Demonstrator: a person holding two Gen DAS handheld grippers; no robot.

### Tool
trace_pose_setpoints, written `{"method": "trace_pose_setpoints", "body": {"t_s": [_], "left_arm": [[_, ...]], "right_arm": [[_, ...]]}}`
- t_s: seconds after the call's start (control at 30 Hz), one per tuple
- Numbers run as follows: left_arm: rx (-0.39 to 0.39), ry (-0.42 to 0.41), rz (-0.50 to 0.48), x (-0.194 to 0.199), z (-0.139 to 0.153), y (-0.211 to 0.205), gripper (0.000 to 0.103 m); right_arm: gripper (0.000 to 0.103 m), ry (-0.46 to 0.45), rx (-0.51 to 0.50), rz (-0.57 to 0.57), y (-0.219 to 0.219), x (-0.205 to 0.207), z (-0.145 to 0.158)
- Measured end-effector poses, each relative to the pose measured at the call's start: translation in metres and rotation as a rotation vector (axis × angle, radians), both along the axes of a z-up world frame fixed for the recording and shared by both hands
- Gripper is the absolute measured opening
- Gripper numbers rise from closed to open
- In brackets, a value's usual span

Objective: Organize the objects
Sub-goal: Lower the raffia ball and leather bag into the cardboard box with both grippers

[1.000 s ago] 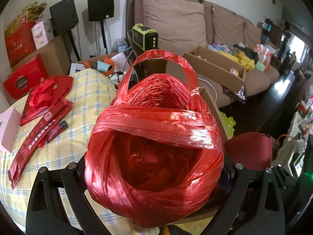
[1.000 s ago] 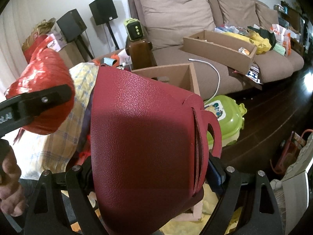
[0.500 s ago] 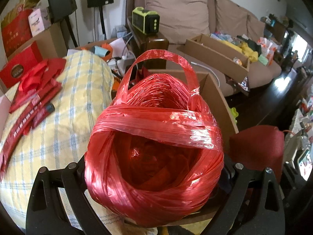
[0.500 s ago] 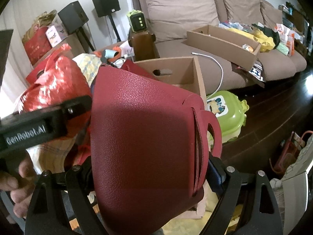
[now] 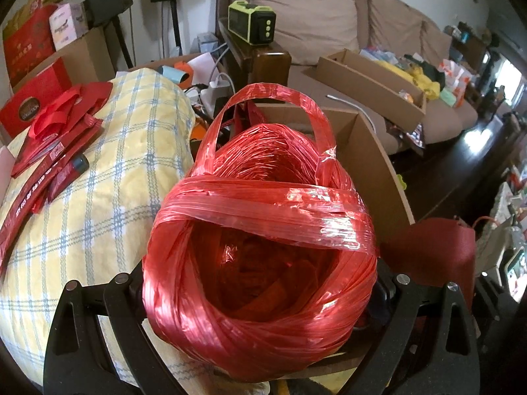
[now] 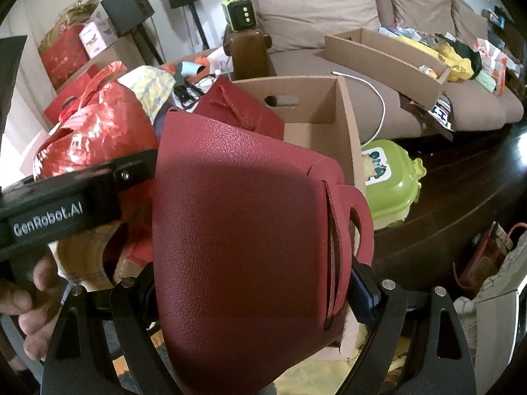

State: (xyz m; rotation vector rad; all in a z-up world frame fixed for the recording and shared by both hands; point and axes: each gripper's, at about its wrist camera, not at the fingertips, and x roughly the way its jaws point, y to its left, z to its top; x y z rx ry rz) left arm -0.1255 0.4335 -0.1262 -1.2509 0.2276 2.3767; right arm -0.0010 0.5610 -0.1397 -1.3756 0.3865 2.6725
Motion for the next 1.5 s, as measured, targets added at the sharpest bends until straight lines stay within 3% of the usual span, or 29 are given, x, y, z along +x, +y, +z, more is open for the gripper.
{"method": "trace_pose_setpoints", "body": {"t_s": [0.4,0.87,1.5], "left_arm": [[0.027,0.005,-0.002,-0.016,0.007,0.003,0.097],[0.048,-0.014,-0.005,-0.011,0.001,0.001,0.097],[0.066,-0.022,0.010,-0.011,0.002,-0.003,0.097]], "right_arm": [[0.090,-0.028,-0.011,0.006,-0.003,-0.002,-0.005],[0.090,-0.156,-0.008,0.106,-0.022,-0.011,-0.030],[0.091,-0.172,-0.016,0.106,-0.024,-0.012,-0.032]]}}
